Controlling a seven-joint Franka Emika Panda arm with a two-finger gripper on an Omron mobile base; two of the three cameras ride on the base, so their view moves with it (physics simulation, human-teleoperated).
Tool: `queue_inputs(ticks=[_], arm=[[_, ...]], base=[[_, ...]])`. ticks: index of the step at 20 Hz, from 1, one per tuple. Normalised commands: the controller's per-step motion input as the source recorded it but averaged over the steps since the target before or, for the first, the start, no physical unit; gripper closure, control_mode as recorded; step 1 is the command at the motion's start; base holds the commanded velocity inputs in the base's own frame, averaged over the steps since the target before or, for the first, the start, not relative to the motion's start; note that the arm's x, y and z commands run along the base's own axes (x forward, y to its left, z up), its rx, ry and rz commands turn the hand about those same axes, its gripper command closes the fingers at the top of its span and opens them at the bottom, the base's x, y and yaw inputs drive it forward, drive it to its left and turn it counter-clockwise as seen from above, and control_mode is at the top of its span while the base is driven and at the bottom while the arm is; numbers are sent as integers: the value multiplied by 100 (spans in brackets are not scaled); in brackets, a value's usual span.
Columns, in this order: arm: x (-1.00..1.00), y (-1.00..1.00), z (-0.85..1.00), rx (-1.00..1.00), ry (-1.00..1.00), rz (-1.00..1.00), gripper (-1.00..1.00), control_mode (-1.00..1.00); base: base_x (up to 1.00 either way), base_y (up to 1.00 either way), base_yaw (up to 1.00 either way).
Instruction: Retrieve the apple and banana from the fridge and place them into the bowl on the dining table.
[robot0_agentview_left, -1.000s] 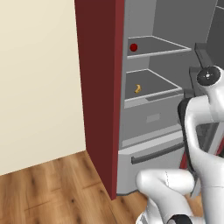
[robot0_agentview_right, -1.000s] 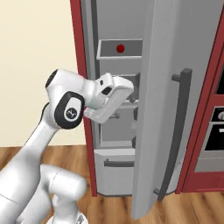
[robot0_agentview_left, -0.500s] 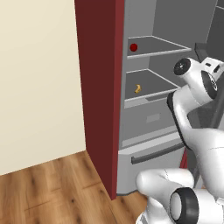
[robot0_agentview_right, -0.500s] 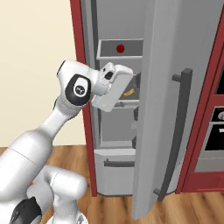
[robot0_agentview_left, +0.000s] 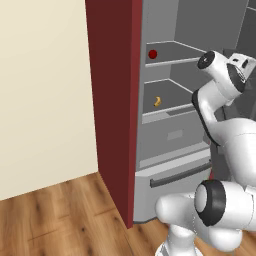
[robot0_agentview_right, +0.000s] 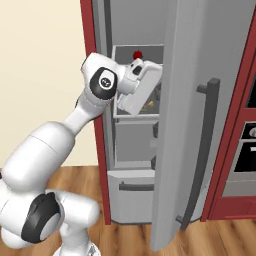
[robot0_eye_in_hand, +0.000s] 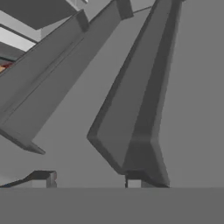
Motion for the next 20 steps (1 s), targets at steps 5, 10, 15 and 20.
queue_inputs(ticks=[5,10,15,20], arm=[[27,-77,0,0,9,-2,-100,-100],[0,-100,0,0,7,-8,-100,-100],[2,-100,0,0,6,-3,-100,-100],[-26,-100,0,5,-4,0,-100,-100]], base=[[0,0,0],[0,0,0],[0,0,0],[0,0,0]])
